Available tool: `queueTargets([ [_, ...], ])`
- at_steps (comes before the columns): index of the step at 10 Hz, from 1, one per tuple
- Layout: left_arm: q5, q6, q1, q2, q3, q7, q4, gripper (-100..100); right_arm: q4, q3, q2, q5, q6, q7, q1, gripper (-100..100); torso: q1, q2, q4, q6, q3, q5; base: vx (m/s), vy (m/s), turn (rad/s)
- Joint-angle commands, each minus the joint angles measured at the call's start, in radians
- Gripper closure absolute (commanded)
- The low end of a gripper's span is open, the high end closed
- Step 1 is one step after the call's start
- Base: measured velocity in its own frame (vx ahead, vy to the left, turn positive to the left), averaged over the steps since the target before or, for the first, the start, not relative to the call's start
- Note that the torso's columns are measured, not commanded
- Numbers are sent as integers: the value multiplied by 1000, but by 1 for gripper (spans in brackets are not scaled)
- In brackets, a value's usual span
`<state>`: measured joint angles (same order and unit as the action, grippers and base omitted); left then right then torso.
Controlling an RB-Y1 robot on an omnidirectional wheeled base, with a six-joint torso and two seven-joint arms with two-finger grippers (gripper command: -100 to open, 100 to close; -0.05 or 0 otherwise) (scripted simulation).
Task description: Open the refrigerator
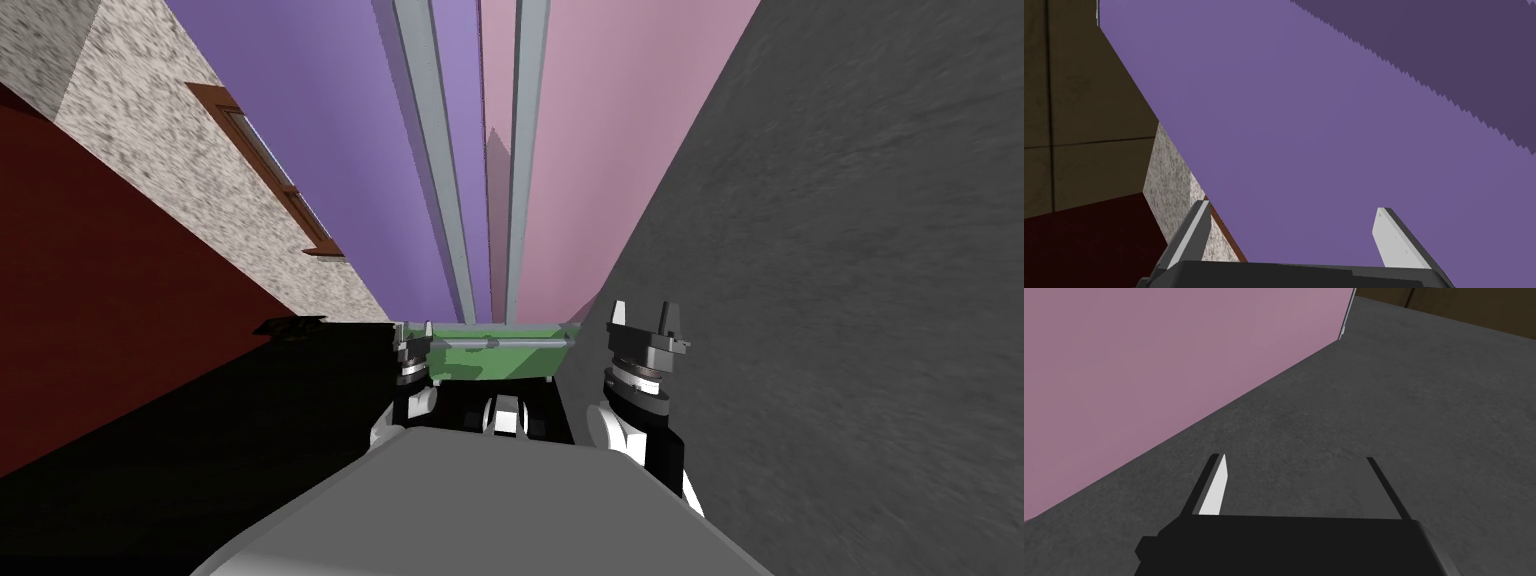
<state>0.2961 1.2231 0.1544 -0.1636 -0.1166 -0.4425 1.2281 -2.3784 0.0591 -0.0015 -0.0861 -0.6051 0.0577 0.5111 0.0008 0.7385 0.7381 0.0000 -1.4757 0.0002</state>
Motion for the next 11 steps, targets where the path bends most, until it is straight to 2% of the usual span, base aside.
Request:
queueTargets([
  [1, 12, 35, -20, 4, 0, -13, -59, -100, 0, 0, 0, 0, 0, 0, 0, 0, -2, -1, 0, 0, 0, 0, 52, -75, 14],
  [2, 23, 64, -34, 7, 1, -25, -99, -100, 0, 0, 0, 0, 0, 0, 0, 0, -1, -1, 0, 0, 0, 0, 58, -69, 15],
  [3, 23, 64, -34, 7, 1, -25, -104, -100, 0, 0, 0, 0, 0, 0, 0, 0, -1, -1, 0, 0, -1, 0, 47, -62, 13],
  [5, 40, 117, -62, 14, 4, -47, -176, -100, 0, 0, 0, 0, 0, 0, 0, 0, -1, -1, 0, 0, 0, 0, 64, -97, 24],
  [6, 40, 117, -62, 14, 4, -47, -189, -100, 0, 0, 0, 0, 0, 0, 0, 0, -4, -1, 0, 0, -1, -1, 57, -102, 14],
  [7, 48, 142, -75, 19, 6, -57, -224, -100, 0, 0, 0, 0, 0, 0, 0, 0, -2, 0, 0, 0, 0, -1, 56, -84, 13],
  [8, 48, 142, -75, 19, 6, -57, -228, -100, 0, 0, 0, 0, 0, 0, 0, 0, 0, 0, 0, 0, 0, 0, 40, -60, 9],
  [11, 68, 207, -108, 35, 13, -84, -325, -100, 0, 0, 0, 0, 0, 0, 0, 0, -3, -1, 0, 0, -1, -1, 63, -103, 20],
])
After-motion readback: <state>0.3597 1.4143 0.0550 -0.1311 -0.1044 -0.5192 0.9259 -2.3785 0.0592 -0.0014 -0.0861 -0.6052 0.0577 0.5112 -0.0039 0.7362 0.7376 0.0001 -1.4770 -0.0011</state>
